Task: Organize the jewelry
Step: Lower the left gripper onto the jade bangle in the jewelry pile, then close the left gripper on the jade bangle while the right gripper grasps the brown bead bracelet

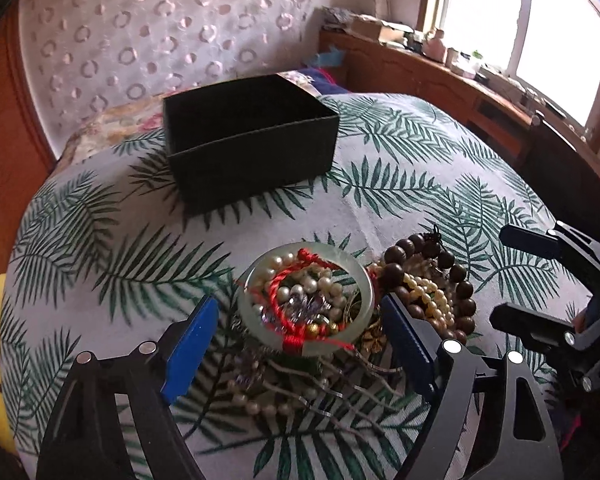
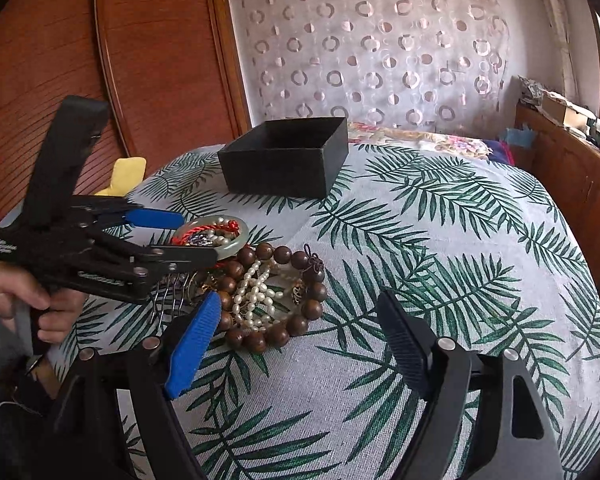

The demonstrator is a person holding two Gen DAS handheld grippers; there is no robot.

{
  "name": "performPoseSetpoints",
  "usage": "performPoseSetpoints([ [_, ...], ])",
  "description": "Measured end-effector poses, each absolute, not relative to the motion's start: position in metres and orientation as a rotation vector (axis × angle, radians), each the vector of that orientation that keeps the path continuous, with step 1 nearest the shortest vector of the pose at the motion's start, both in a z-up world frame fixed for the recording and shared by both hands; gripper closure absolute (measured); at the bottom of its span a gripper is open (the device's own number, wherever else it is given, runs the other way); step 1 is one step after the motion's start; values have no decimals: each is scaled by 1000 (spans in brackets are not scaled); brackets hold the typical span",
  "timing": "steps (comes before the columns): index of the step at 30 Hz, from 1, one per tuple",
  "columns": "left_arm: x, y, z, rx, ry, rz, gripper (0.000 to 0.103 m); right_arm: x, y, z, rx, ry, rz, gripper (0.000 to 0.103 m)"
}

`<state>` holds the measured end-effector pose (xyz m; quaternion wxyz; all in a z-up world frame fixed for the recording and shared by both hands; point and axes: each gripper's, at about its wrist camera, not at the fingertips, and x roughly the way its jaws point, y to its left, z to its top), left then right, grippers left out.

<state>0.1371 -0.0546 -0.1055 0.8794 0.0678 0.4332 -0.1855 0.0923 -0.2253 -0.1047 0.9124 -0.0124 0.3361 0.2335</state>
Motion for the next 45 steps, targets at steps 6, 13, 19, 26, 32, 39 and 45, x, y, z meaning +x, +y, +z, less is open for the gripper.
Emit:
performPoseSetpoints([
  [6, 148, -62, -110, 172, 929, -407, 31, 93, -225, -104, -29, 696, 483, 21],
  [13, 144, -55, -104, 150, 903, -422, 34, 94, -221, -104, -54, 719, 491, 21],
  [19, 138, -44, -89, 117, 847, -409, 34, 105, -217, -98, -81, 745, 516, 21],
  [26, 132, -36, -71, 85, 783, -416, 34, 128, -220, -97, -96, 776, 517, 46],
  [32, 131, -36, -72, 76, 770, -423, 34, 147, -214, -105, -110, 827, 531, 72],
  [39, 137, -34, -73, 77, 776, -433, 34, 161, -203, -114, -130, 880, 552, 78],
  [45, 146, -30, -69, 77, 781, -414, 34, 160, -202, -110, -141, 883, 571, 86],
])
